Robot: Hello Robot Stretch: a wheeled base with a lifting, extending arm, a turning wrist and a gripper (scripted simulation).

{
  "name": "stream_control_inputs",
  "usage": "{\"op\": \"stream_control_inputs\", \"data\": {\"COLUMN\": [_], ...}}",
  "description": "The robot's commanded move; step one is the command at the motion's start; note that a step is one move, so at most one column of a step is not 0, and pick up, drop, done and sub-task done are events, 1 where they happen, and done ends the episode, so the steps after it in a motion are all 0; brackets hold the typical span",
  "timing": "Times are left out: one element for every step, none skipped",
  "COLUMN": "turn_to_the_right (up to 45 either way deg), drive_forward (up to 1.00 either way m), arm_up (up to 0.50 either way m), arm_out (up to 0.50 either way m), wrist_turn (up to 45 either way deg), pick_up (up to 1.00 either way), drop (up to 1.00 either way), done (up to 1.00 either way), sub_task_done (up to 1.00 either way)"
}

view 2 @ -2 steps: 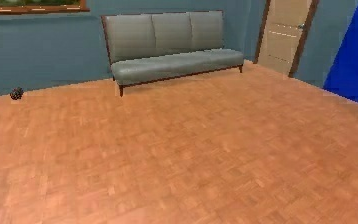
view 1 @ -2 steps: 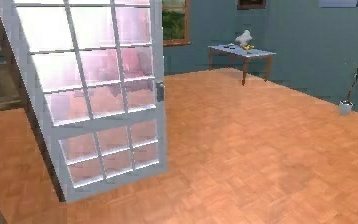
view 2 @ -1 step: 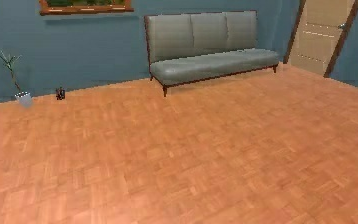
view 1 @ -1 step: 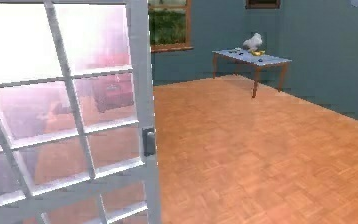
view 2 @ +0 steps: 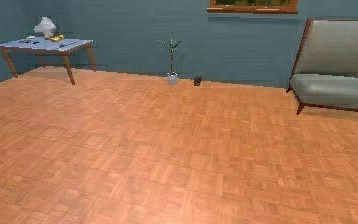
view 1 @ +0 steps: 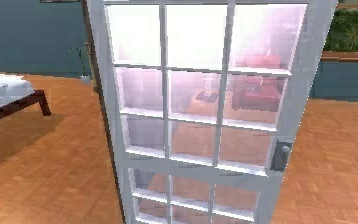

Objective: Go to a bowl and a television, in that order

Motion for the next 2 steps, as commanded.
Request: {"op": "stream_control_inputs", "data": {"turn_to_the_right": [0.0, -45.0], "drive_forward": [0.05, 0.0], "arm_up": [0.0, 0.0], "arm_out": [0.0, 0.0], "wrist_turn": [0.0, 0.0], "pick_up": [0.0, 0.0], "drop": [0.0, 0.0], "done": [0.0, 0.0], "sub_task_done": [0.0, 0.0]}}
